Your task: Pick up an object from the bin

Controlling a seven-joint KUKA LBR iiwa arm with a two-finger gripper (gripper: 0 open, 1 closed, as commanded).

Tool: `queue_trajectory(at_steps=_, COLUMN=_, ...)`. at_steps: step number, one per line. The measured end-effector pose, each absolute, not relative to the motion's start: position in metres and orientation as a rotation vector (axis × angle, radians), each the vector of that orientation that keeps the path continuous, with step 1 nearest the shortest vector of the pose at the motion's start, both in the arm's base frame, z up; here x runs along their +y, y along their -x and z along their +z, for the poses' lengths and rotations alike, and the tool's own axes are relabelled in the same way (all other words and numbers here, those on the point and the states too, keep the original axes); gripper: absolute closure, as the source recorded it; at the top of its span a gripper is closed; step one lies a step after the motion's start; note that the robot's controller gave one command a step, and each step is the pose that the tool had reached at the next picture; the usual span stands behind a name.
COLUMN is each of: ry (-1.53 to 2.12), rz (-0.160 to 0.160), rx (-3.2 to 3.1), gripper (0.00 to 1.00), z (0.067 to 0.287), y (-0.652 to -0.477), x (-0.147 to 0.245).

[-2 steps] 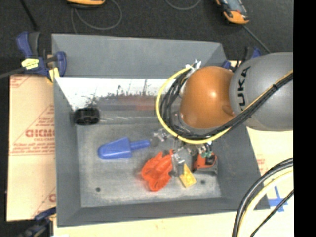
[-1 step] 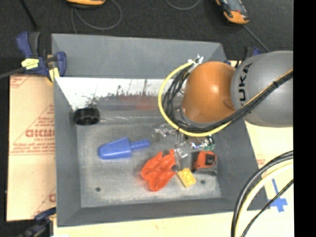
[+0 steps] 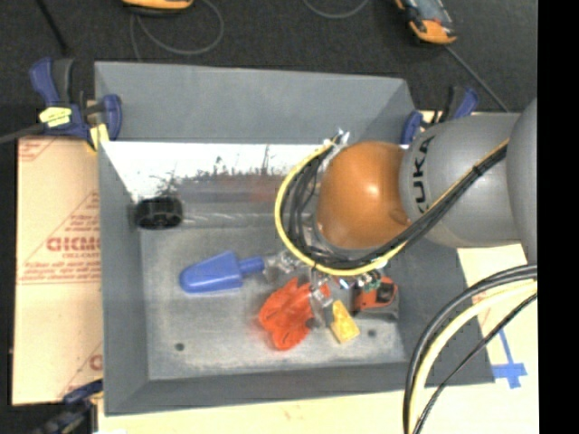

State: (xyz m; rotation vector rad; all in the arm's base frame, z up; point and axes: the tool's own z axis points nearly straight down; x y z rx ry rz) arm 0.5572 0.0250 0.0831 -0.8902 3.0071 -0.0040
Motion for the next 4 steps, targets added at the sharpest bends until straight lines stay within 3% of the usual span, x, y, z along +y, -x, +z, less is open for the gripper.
queue_trajectory(at_steps=1, ry=1.115, rz=0.001, rx=2.930, gripper=1.00, z=0.072, y=-0.553, x=0.033)
queue_trajectory(at_steps=4, ry=1.115, rz=0.004, rx=2.941, gripper=1.00, z=0.086, y=-0.551, x=0.032)
